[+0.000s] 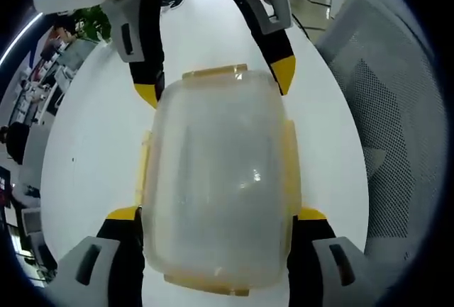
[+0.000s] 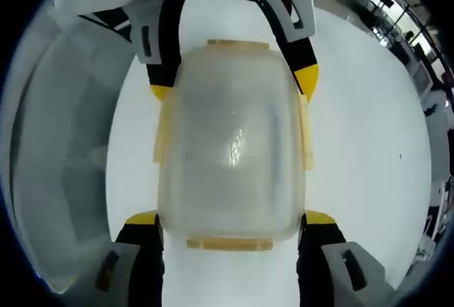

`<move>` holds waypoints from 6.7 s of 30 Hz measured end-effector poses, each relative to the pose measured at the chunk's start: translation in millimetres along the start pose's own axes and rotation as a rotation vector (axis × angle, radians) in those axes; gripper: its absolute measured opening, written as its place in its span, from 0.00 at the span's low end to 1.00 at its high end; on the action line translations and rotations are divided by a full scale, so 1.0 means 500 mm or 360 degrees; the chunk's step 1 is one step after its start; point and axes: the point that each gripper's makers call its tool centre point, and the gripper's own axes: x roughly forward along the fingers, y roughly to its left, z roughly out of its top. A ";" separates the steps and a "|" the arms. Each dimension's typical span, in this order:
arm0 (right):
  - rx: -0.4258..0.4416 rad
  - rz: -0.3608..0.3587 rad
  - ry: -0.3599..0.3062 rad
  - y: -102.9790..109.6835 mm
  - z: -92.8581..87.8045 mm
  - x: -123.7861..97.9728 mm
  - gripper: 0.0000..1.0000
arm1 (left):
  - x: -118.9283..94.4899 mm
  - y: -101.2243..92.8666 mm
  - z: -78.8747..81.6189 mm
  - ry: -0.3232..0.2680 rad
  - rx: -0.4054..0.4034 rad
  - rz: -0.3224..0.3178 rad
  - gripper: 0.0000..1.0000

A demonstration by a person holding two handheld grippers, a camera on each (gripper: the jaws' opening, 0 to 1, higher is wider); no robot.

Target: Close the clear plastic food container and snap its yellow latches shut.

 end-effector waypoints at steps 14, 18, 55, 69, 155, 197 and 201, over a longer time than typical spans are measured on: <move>-0.0009 -0.0001 0.0001 -0.004 0.004 0.001 0.77 | -0.001 0.002 -0.004 -0.0001 -0.0022 0.0012 0.84; -0.0014 -0.0001 0.0005 -0.008 0.004 0.000 0.77 | -0.002 0.005 -0.003 0.0003 -0.0031 0.0016 0.84; -0.0041 0.0005 0.0024 -0.080 -0.005 0.000 0.77 | 0.014 0.071 -0.002 -0.0027 -0.0074 0.0032 0.84; -0.0040 0.0008 0.0026 -0.109 -0.008 0.001 0.77 | 0.022 0.100 -0.002 -0.0028 -0.0076 0.0031 0.84; 0.0229 -0.0238 -0.0316 -0.157 -0.002 -0.041 0.92 | -0.006 0.146 -0.004 -0.0158 -0.0163 0.0226 0.97; 0.0736 -0.0546 -0.0883 -0.146 0.015 -0.114 0.88 | -0.068 0.132 -0.036 -0.0467 -0.0740 0.0426 0.94; 0.0724 -0.0573 -0.0892 -0.139 0.015 -0.118 0.88 | -0.071 0.128 -0.045 -0.0509 -0.0831 0.0439 0.94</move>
